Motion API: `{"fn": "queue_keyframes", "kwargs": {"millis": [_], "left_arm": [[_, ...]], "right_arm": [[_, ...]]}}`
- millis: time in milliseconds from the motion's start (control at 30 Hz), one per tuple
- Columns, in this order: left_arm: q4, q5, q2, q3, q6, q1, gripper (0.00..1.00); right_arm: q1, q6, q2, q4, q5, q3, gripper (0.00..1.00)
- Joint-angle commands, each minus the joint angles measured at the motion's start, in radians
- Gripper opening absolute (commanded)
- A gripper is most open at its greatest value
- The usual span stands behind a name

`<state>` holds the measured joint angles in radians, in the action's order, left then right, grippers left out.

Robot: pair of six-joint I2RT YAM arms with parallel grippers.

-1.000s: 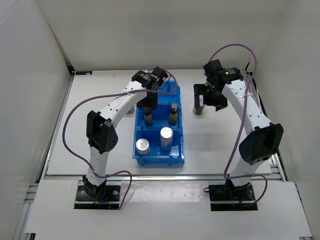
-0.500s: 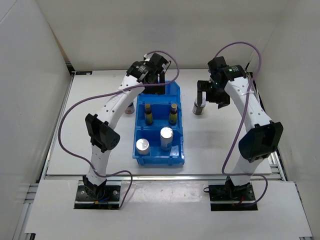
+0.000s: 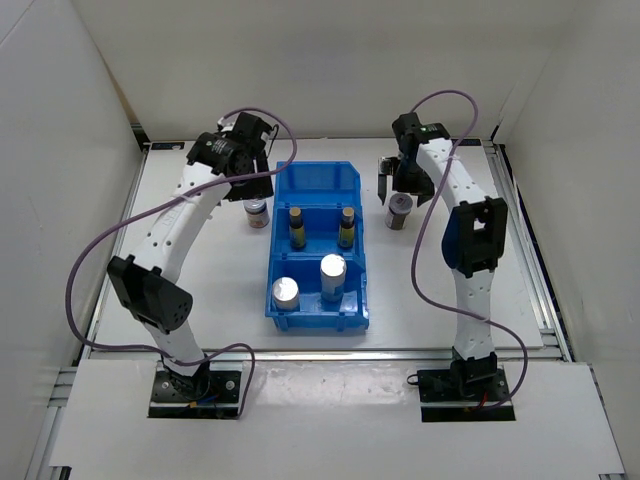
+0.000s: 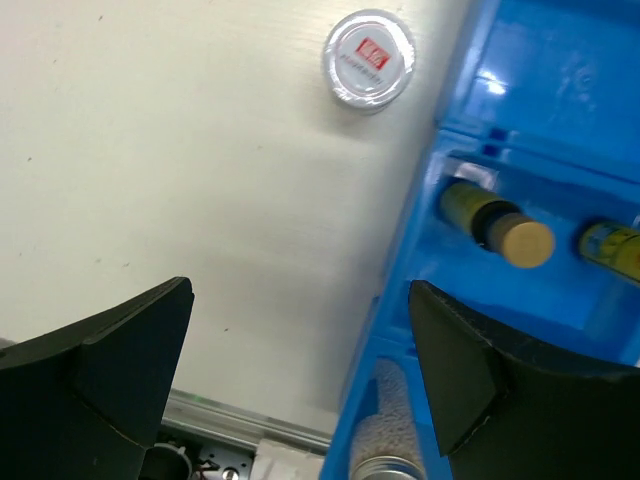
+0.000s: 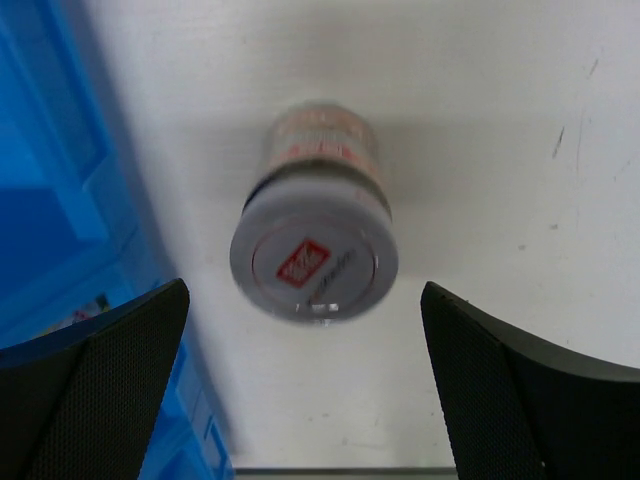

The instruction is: Organize the condiment bottles

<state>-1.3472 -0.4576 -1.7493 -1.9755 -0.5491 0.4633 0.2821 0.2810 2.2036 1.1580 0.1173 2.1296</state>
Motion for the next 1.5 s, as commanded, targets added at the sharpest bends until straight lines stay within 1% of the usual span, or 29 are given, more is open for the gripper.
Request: {"fn": "queue_keyframes", "kwargs": {"millis": [0, 67, 133, 167, 267, 300, 333, 367, 433, 467, 567, 633, 667, 733, 833, 933, 967, 1067, 1167, 1233, 1333, 1467], "left_arm": [[-0.041, 0.004, 0.06, 0.065, 0.008, -0.02, 1.0], [-0.041, 0.014, 0.071, 0.086, 0.008, -0.02, 1.0], [-0.032, 0.014, 0.08, 0.099, 0.008, -0.02, 1.0], [-0.032, 0.014, 0.08, 0.099, 0.008, -0.02, 1.0], [-0.032, 0.023, 0.08, 0.109, 0.008, -0.029, 1.0], [-0.032, 0.033, 0.08, 0.109, 0.008, -0.038, 1.0], [-0.032, 0.033, 0.08, 0.109, 0.008, -0.038, 1.0], [-0.032, 0.033, 0.08, 0.109, 0.008, -0.038, 1.0], [-0.032, 0.033, 0.07, 0.118, 0.008, -0.038, 1.0], [-0.032, 0.033, 0.06, 0.118, -0.001, -0.038, 1.0], [-0.032, 0.033, 0.051, 0.118, -0.002, -0.038, 1.0], [-0.032, 0.033, 0.051, 0.118, -0.002, -0.038, 1.0], [-0.032, 0.024, 0.051, 0.118, -0.002, -0.048, 1.0], [-0.032, 0.023, 0.051, 0.118, -0.002, -0.048, 1.0], [-0.021, 0.014, 0.051, 0.142, -0.002, -0.048, 1.0], [-0.021, -0.006, 0.063, 0.167, -0.002, -0.048, 1.0], [-0.012, -0.006, 0.074, 0.182, -0.002, -0.048, 1.0], [-0.012, -0.006, 0.074, 0.193, -0.002, -0.048, 1.0], [-0.012, -0.006, 0.074, 0.202, -0.002, -0.048, 1.0], [-0.012, -0.03, 0.074, 0.202, -0.002, -0.048, 1.0], [-0.012, -0.03, 0.083, 0.202, 0.008, -0.057, 1.0], [-0.012, -0.041, 0.092, 0.202, 0.008, -0.066, 1.0]], "right_arm": [[-0.024, 0.009, 0.051, -0.014, 0.024, 0.085, 1.0], [-0.024, 0.009, 0.091, -0.014, 0.024, 0.085, 0.99], [-0.034, 0.009, 0.11, -0.024, 0.024, 0.085, 0.94], [-0.034, 0.009, 0.122, -0.024, 0.024, 0.085, 0.84], [-0.034, 0.02, 0.122, -0.024, 0.024, 0.076, 0.65], [-0.034, 0.02, 0.104, -0.024, 0.024, 0.067, 0.6], [-0.034, 0.02, 0.091, -0.024, 0.024, 0.058, 0.53], [-0.034, 0.02, 0.076, -0.024, 0.024, 0.058, 0.38], [-0.034, 0.02, 0.033, -0.024, 0.024, 0.046, 0.27], [-0.034, 0.02, 0.019, -0.024, 0.024, 0.046, 0.18], [-0.034, 0.02, -0.015, -0.024, 0.035, 0.088, 0.09], [-0.034, 0.009, -0.025, -0.011, 0.035, 0.159, 0.02], [-0.034, -0.002, -0.025, -0.011, 0.019, 0.186, 0.0], [-0.034, -0.002, -0.025, 0.002, -0.016, 0.269, 0.0], [-0.023, -0.014, -0.025, 0.002, -0.094, 0.351, 0.0], [0.002, -0.025, -0.025, -0.044, -0.136, 0.362, 0.0], [0.018, -0.025, -0.025, -0.056, -0.171, 0.371, 0.0], [0.067, -0.043, -0.016, -0.078, -0.195, 0.414, 0.0], [0.127, -0.052, 0.033, -0.078, -0.196, 0.434, 0.0], [0.167, -0.052, 0.071, -0.087, -0.173, 0.444, 0.0], [0.192, -0.062, 0.126, -0.087, -0.16, 0.48, 0.0], [0.212, -0.062, 0.171, -0.124, -0.151, 0.48, 0.0]]}}
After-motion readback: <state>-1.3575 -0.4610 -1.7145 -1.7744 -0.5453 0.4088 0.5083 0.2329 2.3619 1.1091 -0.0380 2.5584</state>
